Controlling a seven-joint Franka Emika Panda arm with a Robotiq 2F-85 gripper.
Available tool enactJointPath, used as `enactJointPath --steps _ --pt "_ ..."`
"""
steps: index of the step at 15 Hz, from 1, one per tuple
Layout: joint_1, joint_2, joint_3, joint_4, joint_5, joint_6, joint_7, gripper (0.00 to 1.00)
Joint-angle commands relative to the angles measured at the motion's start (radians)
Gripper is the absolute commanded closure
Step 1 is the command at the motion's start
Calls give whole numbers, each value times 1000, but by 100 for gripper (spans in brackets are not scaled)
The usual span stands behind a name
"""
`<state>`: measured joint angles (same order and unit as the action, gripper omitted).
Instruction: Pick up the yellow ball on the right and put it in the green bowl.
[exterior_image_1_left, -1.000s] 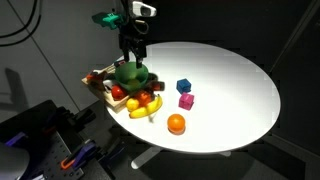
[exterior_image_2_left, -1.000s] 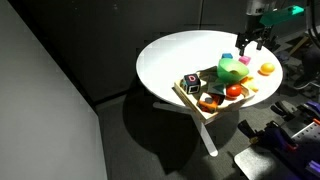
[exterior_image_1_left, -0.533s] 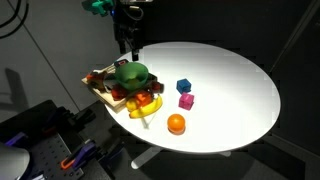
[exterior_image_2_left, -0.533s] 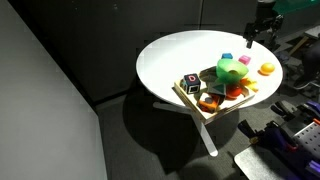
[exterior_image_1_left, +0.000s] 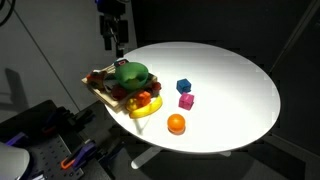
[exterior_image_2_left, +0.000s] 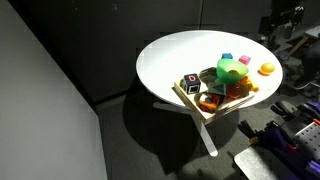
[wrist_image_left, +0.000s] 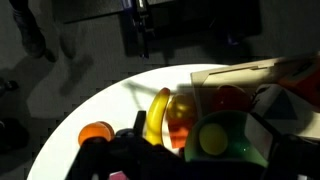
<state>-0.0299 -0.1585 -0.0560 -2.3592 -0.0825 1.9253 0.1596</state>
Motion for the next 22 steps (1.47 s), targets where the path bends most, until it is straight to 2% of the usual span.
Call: enactJointPath --steps 1,6,15,17,22 --pt "-14 -60 7 0 -5 -100 -10 0" --pt "-14 -122 5 -14 3 -140 -24 0" --pt "-15 -214 0 -56 20 -69 -35 0" --pt "-14 -180 13 -31 6 -89 -12 0" --pt "-15 -192 13 -44 6 -77 -13 0"
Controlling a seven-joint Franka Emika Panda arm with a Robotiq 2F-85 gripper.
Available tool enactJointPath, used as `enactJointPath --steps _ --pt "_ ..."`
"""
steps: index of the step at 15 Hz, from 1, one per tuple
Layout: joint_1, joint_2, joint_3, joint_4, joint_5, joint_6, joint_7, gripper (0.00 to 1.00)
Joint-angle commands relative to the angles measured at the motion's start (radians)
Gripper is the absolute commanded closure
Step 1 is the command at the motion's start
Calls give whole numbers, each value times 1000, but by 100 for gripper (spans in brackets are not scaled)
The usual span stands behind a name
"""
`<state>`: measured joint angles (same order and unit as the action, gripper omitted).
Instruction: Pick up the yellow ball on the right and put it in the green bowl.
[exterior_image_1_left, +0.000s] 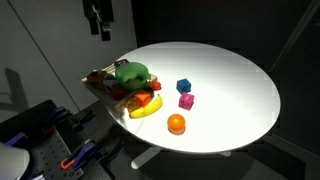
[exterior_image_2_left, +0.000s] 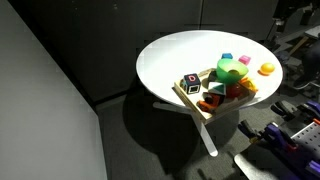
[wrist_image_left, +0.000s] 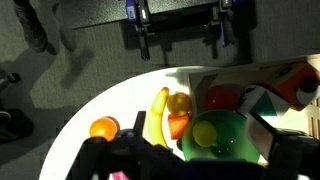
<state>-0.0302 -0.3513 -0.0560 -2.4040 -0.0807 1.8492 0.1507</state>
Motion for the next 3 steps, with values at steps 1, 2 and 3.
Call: enactJointPath --steps 1,2,3 --pt "-14 1 13 1 4 0 -4 0" --pt "-14 1 13 0 4 0 -4 0" --pt "-14 1 13 0 4 0 -4 0"
